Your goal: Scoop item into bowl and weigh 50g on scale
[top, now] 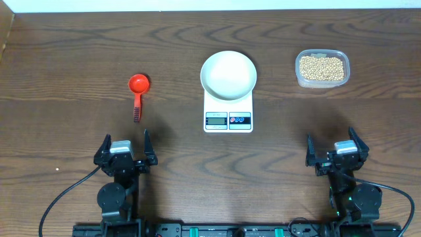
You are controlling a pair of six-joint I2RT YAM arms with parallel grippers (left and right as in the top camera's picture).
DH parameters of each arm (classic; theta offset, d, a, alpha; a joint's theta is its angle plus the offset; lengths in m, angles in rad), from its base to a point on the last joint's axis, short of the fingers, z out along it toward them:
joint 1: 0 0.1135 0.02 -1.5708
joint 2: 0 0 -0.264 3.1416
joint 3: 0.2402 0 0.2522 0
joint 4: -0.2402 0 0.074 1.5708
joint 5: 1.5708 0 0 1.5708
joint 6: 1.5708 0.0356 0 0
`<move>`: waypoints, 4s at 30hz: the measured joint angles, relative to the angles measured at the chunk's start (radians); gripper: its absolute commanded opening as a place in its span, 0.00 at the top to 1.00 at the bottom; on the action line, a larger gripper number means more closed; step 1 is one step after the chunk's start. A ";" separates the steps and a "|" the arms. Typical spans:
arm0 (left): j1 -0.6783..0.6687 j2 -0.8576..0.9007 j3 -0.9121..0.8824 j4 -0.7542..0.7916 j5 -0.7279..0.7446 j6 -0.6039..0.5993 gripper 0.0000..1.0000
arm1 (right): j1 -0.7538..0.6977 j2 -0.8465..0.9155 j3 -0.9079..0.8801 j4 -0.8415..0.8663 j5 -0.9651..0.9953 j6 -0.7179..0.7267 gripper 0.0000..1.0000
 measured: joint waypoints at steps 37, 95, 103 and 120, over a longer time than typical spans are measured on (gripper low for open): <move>0.000 0.507 0.327 -0.047 0.132 0.110 0.02 | 0.000 0.000 0.000 0.000 0.000 0.000 0.01; 0.081 1.609 1.680 -1.012 0.386 0.177 0.03 | 0.000 0.000 0.000 0.000 0.000 0.000 0.01; 0.116 1.719 1.684 -0.963 0.386 0.185 0.03 | 0.000 0.000 0.000 0.000 0.000 0.000 0.01; 0.116 1.901 1.684 -0.929 0.303 0.227 0.24 | 0.000 0.000 0.000 0.000 0.000 0.000 0.01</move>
